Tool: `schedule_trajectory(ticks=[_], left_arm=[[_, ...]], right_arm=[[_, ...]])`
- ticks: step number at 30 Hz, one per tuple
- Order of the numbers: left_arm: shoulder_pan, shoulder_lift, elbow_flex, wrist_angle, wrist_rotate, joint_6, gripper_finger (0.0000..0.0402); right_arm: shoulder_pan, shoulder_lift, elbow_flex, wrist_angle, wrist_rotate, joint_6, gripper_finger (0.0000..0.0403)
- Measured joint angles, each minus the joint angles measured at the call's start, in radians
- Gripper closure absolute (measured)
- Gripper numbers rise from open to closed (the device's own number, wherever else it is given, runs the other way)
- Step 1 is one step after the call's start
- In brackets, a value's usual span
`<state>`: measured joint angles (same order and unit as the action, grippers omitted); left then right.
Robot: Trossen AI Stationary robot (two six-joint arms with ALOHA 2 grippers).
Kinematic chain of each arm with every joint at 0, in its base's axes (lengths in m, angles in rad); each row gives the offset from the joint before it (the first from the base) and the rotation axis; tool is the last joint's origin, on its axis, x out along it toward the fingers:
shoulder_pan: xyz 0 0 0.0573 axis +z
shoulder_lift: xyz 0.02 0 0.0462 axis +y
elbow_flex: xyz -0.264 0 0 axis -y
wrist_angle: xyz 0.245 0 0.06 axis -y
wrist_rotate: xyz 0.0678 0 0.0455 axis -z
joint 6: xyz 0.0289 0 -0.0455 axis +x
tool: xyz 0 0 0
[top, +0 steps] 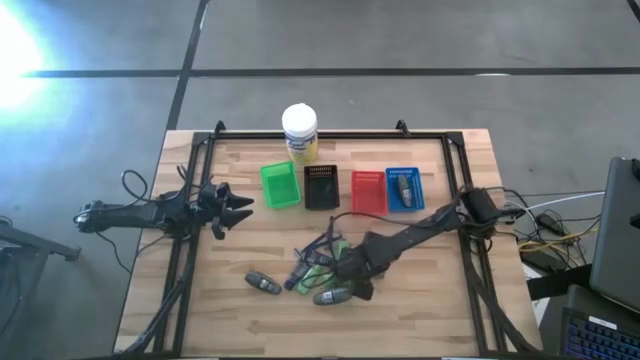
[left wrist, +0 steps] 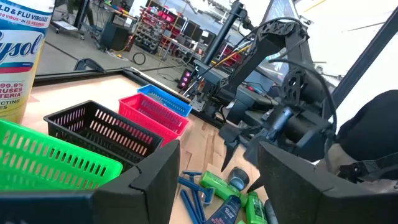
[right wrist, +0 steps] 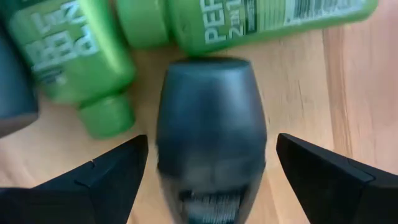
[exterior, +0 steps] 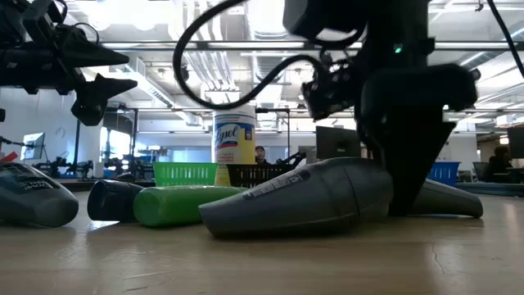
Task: Pick & Place Travel size toiletries
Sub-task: Put the black deodorant into the blue bin
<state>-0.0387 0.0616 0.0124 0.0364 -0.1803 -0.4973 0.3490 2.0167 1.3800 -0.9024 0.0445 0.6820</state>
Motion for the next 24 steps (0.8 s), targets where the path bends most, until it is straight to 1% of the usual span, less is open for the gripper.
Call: schedule_trajectory(ticks=[3,6,12,16,19,21,24], left_arm=[[0.0,0.0,0.0,0.0,0.0,0.0,0.0184],[0.0,0.0,0.0,0.0,0.0,0.0,0.0184],[0.0,0.0,0.0,0.0,0.0,0.0,0.0184],[0.0,0.0,0.0,0.0,0.0,0.0,0.0184],[0.0,0.0,0.0,0.0,0.0,0.0,0.0184],[0.0,0.0,0.0,0.0,0.0,0.0,0.0184],[0.0,0.0,0.0,0.0,0.0,0.0,0.0184]], right_arm=[[-0.007,0.014,0.003,0.018,-0.022,0.001,0.0073],[-0.016,0.014,0.004,0.02,-0.023,0.004,0.0102],[-0.03,0.004,0.001,-0.019,-0.027,0.03,0.02],[-0.032,-0.026,0.001,-0.083,-0.027,0.101,0.0203],[-0.031,-0.082,0.0,-0.137,-0.013,0.191,0.0203],[-0.033,-0.138,0.0,-0.203,0.026,0.278,0.0203],[-0.053,-0.245,-0.005,-0.331,0.1,0.449,0.0203]])
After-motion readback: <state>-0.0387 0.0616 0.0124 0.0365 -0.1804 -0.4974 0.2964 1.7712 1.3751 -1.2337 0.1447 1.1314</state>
